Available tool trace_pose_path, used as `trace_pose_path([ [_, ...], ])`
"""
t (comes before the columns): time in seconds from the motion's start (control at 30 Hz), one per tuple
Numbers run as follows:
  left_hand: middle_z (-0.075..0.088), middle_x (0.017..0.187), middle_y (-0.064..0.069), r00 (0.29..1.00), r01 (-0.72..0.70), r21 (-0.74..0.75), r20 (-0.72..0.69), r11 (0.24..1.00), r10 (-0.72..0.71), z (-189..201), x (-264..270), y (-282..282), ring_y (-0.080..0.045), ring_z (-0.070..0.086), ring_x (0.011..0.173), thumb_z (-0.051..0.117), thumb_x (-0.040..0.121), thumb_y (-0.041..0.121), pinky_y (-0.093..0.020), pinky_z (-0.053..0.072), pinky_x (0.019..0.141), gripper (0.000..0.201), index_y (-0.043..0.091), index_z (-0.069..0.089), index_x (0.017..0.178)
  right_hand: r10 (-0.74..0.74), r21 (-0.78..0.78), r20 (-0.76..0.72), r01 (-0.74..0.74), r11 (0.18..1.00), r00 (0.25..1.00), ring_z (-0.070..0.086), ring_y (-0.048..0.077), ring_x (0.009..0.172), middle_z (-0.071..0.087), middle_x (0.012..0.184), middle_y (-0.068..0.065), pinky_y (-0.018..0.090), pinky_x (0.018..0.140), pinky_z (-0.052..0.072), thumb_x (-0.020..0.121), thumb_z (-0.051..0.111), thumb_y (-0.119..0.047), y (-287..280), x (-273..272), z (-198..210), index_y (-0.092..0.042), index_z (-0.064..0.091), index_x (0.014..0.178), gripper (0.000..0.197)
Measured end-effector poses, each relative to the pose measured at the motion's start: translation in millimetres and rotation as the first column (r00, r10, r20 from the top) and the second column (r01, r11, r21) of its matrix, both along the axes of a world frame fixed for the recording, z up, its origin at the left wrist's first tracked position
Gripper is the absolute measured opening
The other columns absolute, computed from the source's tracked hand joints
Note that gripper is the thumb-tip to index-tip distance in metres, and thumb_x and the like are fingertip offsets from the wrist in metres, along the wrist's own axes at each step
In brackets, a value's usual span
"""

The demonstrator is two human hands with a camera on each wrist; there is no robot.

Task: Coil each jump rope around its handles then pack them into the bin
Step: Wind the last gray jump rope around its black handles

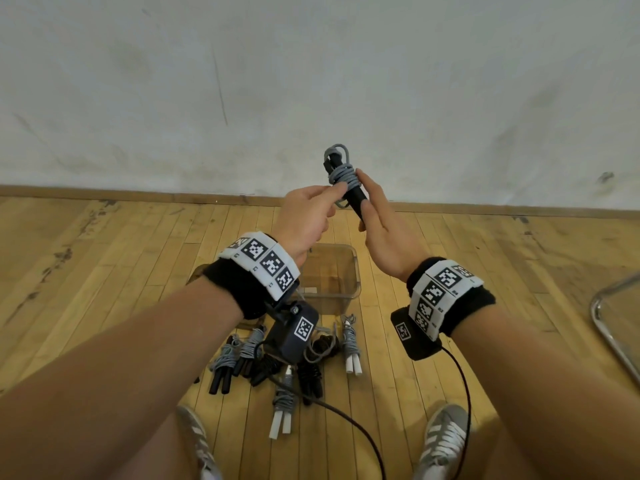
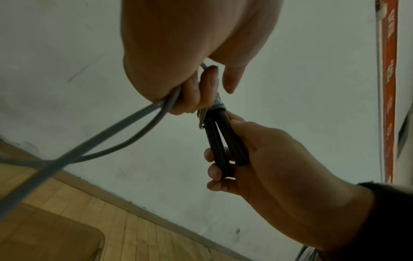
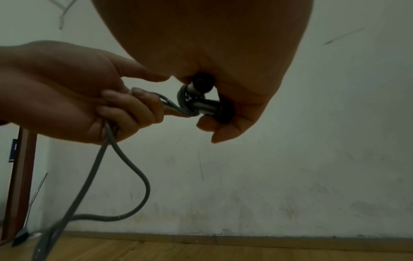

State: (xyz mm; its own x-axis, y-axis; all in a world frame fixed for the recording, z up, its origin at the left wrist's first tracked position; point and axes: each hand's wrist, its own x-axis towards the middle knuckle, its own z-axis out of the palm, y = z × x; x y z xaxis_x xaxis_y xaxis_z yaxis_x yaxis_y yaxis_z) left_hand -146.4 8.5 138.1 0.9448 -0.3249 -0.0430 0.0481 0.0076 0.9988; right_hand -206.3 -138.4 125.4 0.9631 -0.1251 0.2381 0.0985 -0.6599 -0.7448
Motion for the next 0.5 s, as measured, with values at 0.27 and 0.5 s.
trace_pose_path([
  [0.27,0.052,0.059,0.012,0.991,-0.110,0.054,0.079,0.992,0.105,-3,0,0,0.000,0.043,0.042,0.074,0.088,0.051,-0.021,0.035,0.050,0.041,0.012,0.078,0.101,0.062,0.184,0.042,-0.068,0.980,0.997,0.067,0.005,0.079,0.066,0.096,-0.004,0.024,0.075,0.057,0.091,0.075,-0.029,-1,-1,0,-0.041,0.032,0.153,0.077],
  [0.5,0.048,0.060,0.003,0.998,-0.015,-0.033,0.064,0.999,0.017,-1,2,1,-0.006,0.037,0.043,0.065,0.098,0.042,-0.017,0.032,0.046,0.047,-0.004,0.073,0.106,0.137,0.607,-0.070,-0.067,0.792,0.988,0.076,0.031,0.090,0.072,0.114,0.015,0.041,0.081,0.063,0.094,0.070,-0.007,8,-3,8,-0.027,0.043,0.150,0.065],
])
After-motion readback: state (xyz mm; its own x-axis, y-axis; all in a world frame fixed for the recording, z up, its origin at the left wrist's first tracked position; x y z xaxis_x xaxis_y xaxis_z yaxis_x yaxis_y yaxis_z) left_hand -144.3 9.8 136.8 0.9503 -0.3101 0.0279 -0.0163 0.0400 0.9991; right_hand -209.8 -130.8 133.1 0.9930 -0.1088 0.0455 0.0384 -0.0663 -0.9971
